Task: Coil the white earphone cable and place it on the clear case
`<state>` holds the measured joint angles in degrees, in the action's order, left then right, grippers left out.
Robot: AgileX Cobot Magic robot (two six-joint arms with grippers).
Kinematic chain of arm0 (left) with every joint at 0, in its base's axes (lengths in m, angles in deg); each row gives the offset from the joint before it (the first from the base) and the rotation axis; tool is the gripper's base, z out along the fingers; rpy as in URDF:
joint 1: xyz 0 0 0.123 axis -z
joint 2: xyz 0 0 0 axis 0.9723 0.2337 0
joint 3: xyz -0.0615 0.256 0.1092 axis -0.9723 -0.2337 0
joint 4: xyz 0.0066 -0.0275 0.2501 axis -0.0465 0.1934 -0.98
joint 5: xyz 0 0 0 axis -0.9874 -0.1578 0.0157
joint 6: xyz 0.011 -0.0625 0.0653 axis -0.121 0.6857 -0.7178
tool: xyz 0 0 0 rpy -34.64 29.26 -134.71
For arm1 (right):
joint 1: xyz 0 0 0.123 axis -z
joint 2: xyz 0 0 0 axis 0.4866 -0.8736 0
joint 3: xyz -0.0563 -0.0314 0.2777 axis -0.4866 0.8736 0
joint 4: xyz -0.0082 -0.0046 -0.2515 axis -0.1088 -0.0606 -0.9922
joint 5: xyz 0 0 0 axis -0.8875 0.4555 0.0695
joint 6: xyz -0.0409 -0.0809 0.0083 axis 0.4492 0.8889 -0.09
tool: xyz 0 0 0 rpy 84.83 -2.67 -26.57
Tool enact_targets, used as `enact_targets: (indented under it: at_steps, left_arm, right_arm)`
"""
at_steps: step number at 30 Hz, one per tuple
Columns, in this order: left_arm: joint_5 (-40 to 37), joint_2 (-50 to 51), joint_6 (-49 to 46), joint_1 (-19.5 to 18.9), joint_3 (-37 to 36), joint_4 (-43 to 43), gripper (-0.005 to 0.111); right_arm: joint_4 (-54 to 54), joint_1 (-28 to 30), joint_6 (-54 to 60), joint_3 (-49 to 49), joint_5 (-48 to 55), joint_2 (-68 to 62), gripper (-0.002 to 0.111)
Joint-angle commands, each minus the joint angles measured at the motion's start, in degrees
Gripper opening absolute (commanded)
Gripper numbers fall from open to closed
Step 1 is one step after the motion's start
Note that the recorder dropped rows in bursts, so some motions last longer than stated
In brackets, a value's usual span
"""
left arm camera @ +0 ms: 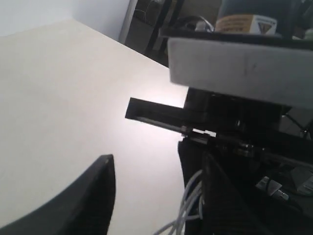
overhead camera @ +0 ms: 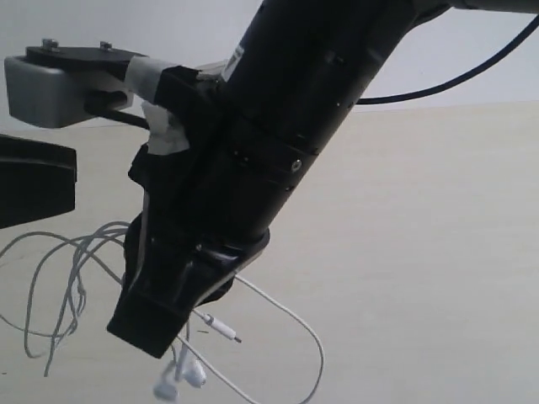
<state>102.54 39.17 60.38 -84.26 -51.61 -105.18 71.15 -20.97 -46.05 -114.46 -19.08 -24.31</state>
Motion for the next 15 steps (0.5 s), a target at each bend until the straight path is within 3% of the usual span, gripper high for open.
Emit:
enact_targets:
  at_steps: [1,4,10,15]
  left_arm:
    - [0.11,0.18,0.38,0.49,-1.49,0.70,0.044]
    - [0.11,0.18,0.55,0.49,-2.32,0.70,0.048]
    - [0.11,0.06,2.52,0.49,-2.45,0.70,0.066]
    - [0.11,0.06,5.35,0.49,-2.56,0.70,0.067]
  right_arm:
    - [-0.14,-0.22,0.64,0.11,-0.19,1.85,0.000]
    - [-1.40,-0.22,0.64,0.11,-0.19,2.84,0.000]
    - [-3.54,-0.22,0.64,0.11,-0.19,4.21,0.000]
    - [-4.94,-0.22,0.64,0.11,-0.19,4.31,0.000]
